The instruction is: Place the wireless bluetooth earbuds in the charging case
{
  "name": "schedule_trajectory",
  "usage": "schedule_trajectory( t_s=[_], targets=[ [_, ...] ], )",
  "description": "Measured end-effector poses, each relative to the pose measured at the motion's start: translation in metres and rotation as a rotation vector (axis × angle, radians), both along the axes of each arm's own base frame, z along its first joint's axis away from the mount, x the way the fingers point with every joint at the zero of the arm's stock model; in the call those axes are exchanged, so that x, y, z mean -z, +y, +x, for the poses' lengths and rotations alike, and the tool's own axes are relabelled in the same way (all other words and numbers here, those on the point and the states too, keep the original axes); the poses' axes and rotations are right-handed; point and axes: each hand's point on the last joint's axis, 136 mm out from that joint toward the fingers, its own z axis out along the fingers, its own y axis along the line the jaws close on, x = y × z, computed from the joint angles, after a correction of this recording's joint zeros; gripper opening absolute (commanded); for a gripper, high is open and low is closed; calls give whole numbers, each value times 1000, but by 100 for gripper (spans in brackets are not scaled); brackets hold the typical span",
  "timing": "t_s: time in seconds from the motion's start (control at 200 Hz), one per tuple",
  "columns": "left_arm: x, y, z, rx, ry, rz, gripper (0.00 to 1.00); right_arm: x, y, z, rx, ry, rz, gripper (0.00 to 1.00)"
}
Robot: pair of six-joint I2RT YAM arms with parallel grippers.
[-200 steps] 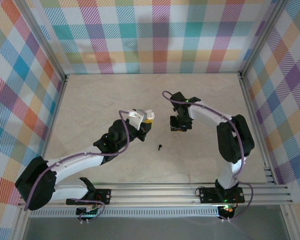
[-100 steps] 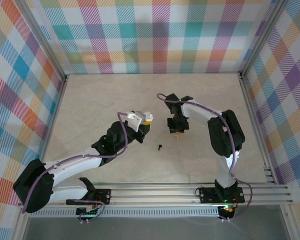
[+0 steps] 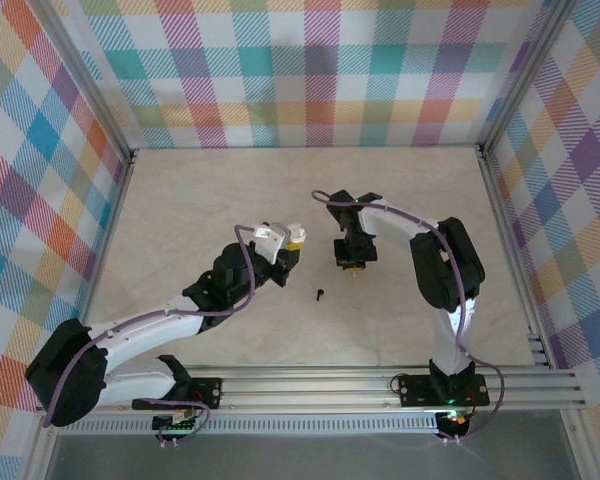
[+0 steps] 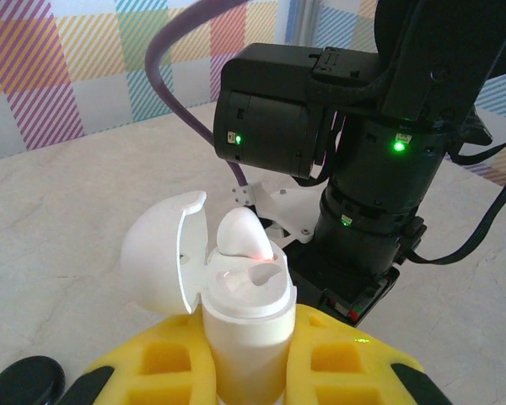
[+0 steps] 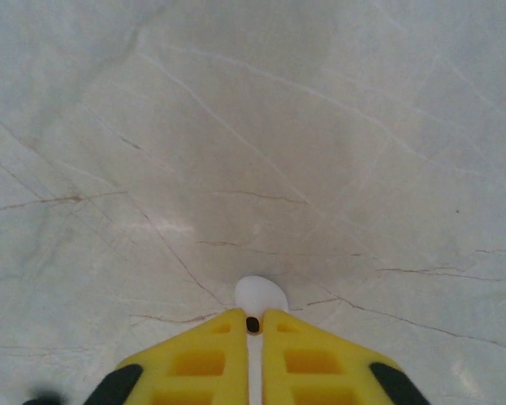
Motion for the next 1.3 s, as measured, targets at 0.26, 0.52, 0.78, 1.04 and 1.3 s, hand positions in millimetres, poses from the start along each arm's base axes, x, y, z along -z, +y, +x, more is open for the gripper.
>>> schedule_trajectory(
  t_s=[0.26, 0.52, 0.78, 1.04, 1.3],
  targets=[
    [5, 1, -2, 7, -10, 19, 0, -4, -3, 3, 1, -20, -15, 0],
    [-8, -2, -5, 49, -120, 21, 0, -105, 1, 17, 12, -293, 124, 0],
    [-43, -17, 1, 81, -294, -14, 0, -238, 21, 3, -45, -682, 345, 0],
    [-79, -40, 18, 72, -426, -54, 0, -315, 51, -29, -144, -953, 556, 0],
    [-100, -50, 36, -6, -475, -57, 0, -346, 65, -25, -174, -1085, 617, 0]
  ],
)
